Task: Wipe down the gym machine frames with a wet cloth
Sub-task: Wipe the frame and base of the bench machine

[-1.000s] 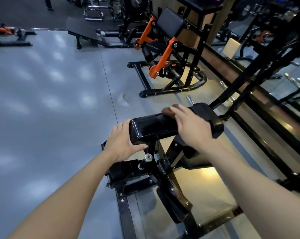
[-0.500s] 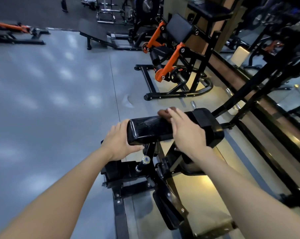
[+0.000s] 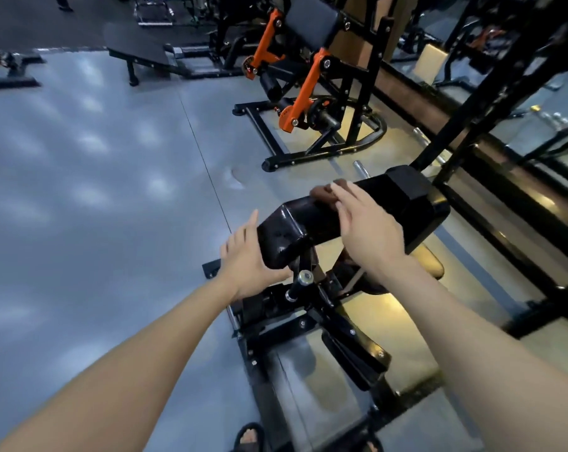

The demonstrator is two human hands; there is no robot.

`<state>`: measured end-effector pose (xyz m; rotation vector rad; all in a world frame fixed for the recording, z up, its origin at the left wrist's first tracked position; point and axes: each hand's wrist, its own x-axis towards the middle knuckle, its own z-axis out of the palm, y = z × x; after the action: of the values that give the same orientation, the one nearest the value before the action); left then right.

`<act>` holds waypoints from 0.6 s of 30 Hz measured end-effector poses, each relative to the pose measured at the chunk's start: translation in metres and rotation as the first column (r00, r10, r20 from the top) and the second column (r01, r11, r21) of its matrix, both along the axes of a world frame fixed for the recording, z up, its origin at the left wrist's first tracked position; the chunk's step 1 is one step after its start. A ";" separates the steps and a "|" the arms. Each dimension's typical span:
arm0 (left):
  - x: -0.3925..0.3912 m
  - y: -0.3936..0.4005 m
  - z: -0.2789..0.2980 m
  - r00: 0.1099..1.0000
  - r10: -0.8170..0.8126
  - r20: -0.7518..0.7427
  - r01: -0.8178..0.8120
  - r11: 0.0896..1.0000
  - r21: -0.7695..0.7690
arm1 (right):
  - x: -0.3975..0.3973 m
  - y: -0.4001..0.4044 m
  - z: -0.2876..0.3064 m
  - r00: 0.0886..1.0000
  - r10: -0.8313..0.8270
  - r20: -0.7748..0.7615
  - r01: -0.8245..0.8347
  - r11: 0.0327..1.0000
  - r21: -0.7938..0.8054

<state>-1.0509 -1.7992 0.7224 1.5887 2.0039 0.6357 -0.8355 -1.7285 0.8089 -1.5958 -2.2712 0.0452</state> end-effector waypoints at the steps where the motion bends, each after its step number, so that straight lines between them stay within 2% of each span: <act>1: -0.010 -0.007 -0.008 1.000 0.025 0.015 -0.025 1.000 -0.018 | -0.004 -0.003 -0.002 0.997 -0.072 -0.029 0.072 0.997 -0.007; 3: -0.022 -0.017 -0.020 0.993 0.034 0.113 -0.033 0.999 -0.012 | -0.024 -0.021 -0.007 0.997 -0.078 0.006 0.078 0.996 0.051; 6: -0.024 -0.019 -0.023 0.985 0.042 0.170 -0.054 0.996 0.068 | -0.055 -0.055 -0.026 0.960 0.112 0.257 -0.152 0.978 0.143; 9: -0.024 -0.022 -0.025 0.979 0.028 0.202 -0.048 0.994 0.096 | -0.076 -0.084 -0.053 0.871 0.241 0.428 -0.308 0.947 0.093; 12: -0.030 -0.025 -0.027 0.954 -0.017 0.299 -0.010 0.996 0.090 | -0.081 -0.088 -0.060 0.848 0.310 0.429 -0.376 0.924 0.075; 15: -0.037 -0.022 -0.025 0.959 -0.073 0.274 0.051 0.995 0.083 | -0.070 -0.071 -0.026 0.911 0.180 0.372 -0.270 0.941 0.206; 18: -0.036 -0.022 -0.027 0.969 -0.032 0.246 0.008 0.996 0.094 | -0.066 -0.061 -0.020 0.964 0.053 0.262 -0.130 0.950 0.284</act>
<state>-1.0870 -1.8208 0.6950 1.4972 1.7957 0.8846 -0.9019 -1.7900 0.7891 -1.4011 -2.3976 -0.4818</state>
